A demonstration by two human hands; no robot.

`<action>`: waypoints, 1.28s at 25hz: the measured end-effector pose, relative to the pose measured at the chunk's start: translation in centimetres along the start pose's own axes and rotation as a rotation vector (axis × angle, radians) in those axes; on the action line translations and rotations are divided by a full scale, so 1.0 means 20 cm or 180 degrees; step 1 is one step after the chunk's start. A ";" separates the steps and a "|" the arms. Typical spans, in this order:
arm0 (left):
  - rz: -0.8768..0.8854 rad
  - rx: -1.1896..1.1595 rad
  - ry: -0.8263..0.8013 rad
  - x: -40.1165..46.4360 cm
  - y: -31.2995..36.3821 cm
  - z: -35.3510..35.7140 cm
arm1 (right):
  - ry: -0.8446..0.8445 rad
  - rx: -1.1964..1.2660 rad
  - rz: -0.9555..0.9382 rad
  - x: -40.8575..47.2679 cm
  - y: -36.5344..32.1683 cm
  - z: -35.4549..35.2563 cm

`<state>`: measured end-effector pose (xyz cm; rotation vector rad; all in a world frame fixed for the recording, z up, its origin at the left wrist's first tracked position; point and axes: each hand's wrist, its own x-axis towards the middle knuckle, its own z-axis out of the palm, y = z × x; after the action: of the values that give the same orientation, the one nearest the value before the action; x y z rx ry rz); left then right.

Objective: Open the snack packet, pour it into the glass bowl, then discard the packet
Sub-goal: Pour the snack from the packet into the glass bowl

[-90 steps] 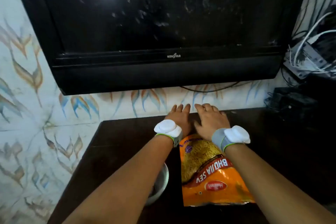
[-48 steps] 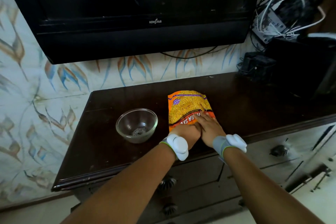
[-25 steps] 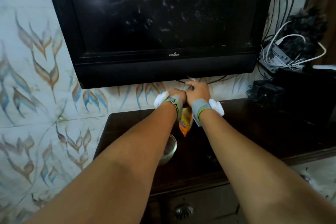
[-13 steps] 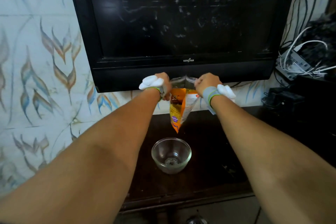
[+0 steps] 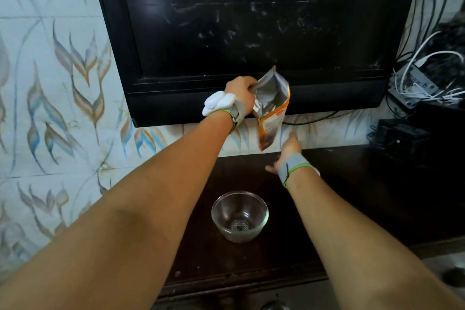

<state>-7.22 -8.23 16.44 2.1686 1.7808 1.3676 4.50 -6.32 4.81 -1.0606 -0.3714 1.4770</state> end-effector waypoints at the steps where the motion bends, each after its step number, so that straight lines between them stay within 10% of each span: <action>1: -0.0030 -0.0203 0.0041 -0.01 0.01 0.01 | -0.0149 0.0167 0.0187 -0.03 0.02 -0.01; 7: 0.0022 -0.0928 0.0104 -0.29 -0.13 0.11 | -0.0576 0.1518 -0.0396 0.03 0.01 -0.12; 17: -0.1363 -0.2768 -0.0302 -0.69 -0.45 0.20 | -0.0670 0.0664 -0.0959 0.09 0.08 -0.32; 32: -0.2184 -0.2522 -0.0498 -1.01 -0.60 0.20 | -0.1131 0.0292 -0.1141 -0.03 0.08 -0.27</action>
<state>-13.41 -18.39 -4.23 1.0885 1.3639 1.3273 7.58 -9.08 0.99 -0.6157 -0.7000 1.3388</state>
